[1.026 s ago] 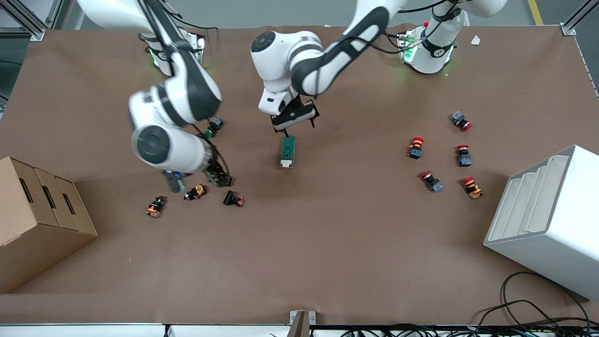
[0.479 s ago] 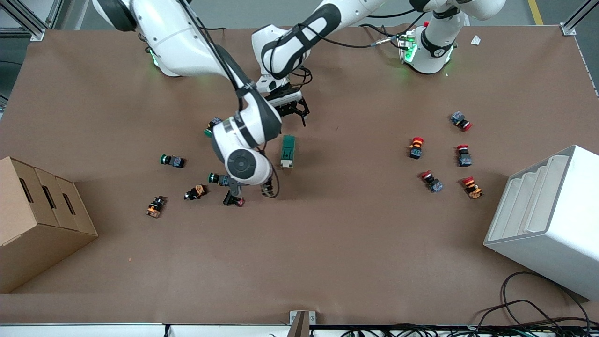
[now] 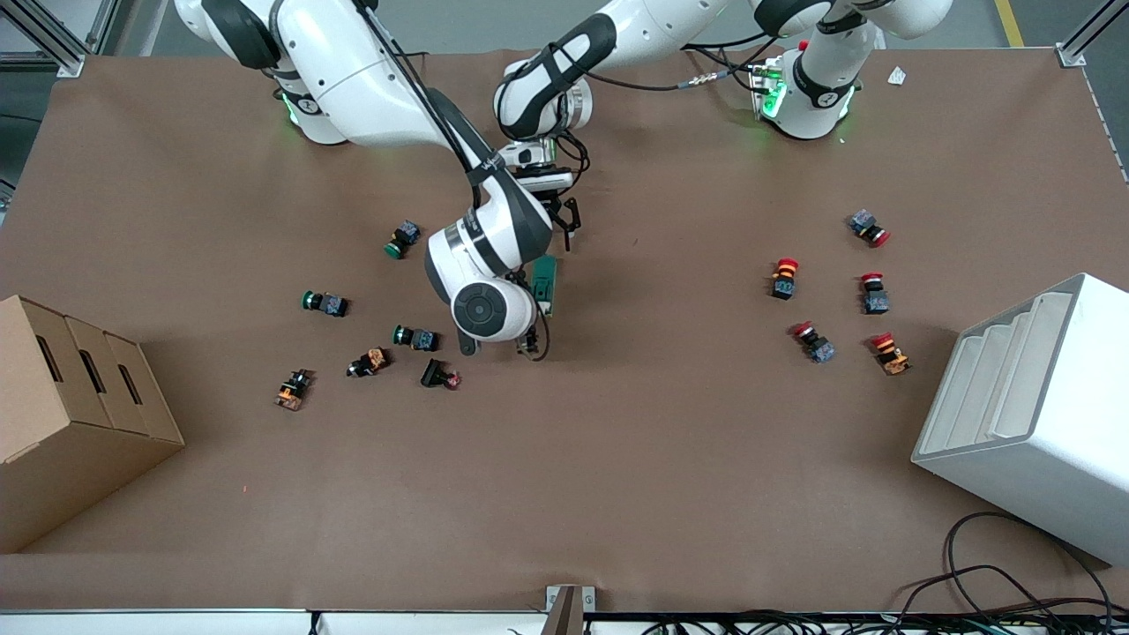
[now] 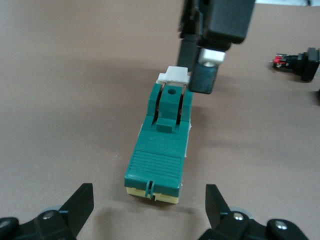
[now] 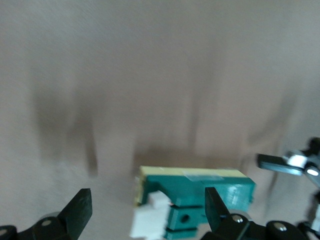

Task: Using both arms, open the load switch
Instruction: 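Press the white lever down with the right gripper while the left gripper steadies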

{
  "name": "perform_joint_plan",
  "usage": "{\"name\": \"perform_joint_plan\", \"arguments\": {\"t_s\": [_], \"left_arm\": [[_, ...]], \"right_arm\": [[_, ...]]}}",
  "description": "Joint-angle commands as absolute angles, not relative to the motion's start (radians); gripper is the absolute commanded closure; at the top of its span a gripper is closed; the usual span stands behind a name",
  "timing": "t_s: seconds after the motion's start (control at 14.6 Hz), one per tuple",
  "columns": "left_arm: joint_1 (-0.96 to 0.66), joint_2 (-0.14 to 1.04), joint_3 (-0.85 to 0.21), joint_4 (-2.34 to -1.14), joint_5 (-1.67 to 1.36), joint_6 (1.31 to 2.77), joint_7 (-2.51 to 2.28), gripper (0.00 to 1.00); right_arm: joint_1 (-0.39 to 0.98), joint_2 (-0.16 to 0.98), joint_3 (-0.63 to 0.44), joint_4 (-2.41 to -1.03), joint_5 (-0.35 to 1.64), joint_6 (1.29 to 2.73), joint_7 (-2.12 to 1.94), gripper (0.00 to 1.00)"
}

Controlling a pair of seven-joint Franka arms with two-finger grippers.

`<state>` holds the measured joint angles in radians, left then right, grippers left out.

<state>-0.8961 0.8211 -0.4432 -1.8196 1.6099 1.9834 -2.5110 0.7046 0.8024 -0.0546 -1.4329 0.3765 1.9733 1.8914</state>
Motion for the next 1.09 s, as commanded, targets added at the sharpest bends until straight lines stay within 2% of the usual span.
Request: {"name": "perform_joint_plan", "arguments": {"t_s": [0.0, 0.48, 1.03], "left_arm": [[-0.900, 0.807, -0.434, -1.839, 1.683, 1.965, -2.526, 0.01], [-0.899, 0.853, -0.427, -1.839, 1.812, 1.936, -2.534, 0.01], [-0.900, 0.859, -0.416, -1.839, 1.816, 1.936, -2.525, 0.01]], "right_arm": [[0.712, 0.790, -0.043, -1.431, 0.399, 1.922, 1.905, 0.01], [0.704, 0.785, -0.043, -1.329, 0.446, 1.723, 1.904, 0.01], [0.727, 0.785, -0.046, -1.338, 0.428, 1.635, 1.899, 0.00]]}}
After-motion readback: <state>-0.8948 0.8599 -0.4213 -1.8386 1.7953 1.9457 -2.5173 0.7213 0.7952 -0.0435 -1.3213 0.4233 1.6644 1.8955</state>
